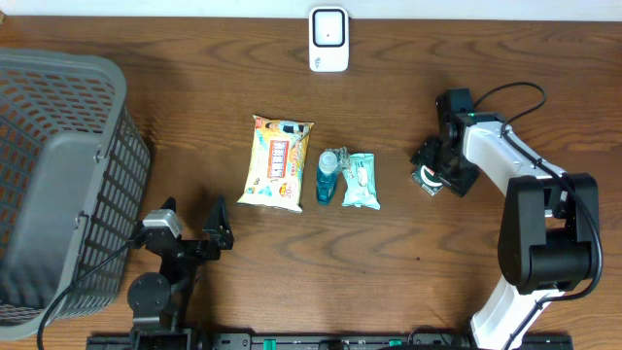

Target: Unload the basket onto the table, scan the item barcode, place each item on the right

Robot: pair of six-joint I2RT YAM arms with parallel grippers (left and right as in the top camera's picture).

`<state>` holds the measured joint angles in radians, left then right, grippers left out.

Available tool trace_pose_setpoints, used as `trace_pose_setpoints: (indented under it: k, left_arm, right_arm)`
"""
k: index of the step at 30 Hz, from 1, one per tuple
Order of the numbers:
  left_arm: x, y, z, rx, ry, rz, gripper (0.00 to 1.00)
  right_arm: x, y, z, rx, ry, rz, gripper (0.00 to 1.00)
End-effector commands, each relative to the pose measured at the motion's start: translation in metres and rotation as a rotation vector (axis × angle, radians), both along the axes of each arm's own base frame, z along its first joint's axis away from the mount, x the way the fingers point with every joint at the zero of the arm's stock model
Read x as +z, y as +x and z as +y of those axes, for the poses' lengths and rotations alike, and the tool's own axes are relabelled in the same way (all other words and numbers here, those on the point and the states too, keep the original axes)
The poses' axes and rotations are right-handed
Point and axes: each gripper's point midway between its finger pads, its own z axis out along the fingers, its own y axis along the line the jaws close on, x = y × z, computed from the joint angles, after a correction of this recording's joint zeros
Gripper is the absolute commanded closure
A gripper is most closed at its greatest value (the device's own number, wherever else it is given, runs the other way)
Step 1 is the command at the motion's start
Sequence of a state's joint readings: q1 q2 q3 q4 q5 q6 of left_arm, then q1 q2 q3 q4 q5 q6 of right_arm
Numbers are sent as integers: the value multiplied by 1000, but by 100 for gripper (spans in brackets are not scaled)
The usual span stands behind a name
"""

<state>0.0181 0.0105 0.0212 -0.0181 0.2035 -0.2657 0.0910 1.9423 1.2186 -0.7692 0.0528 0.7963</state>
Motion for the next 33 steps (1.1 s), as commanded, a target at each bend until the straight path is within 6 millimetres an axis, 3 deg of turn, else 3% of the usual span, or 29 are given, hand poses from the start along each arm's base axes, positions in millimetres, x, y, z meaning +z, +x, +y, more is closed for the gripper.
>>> trace_pose_setpoints:
  k: [1,5,9,14,18,23,27,33]
  left_arm:
    - [-14,-1,-1,-9,-4,42,2]
    - [-14,-1,-1,-9,-4,42,2]
    - [-14,-1,-1,-9,-4,42,2]
    - [-14,-1,-1,-9,-4,42,2]
    - [-14,-1,-1,-9,-4,42,2]
    - [-14,-1,-1,-9,-4,42,2]
    - [-14,-1,-1,-9,-4,42,2]
    - [-14,-1,-1,-9,-4,42,2]
  right_arm:
    - [-13,-2,2,10,8,34,19]
    - [-23,-6,5,11,24,64,23]
    - [-32,-9,5,11,21,85,36]
    - [-30,-6,9,13,49,76,44]
    - [-26,-7,25,54,152,86,52]
    - [-6,-17,48,68,348,155,58]
    - [20,-24,80,162,620,165,57]
    - [45,-43,98,210,834,200,59]
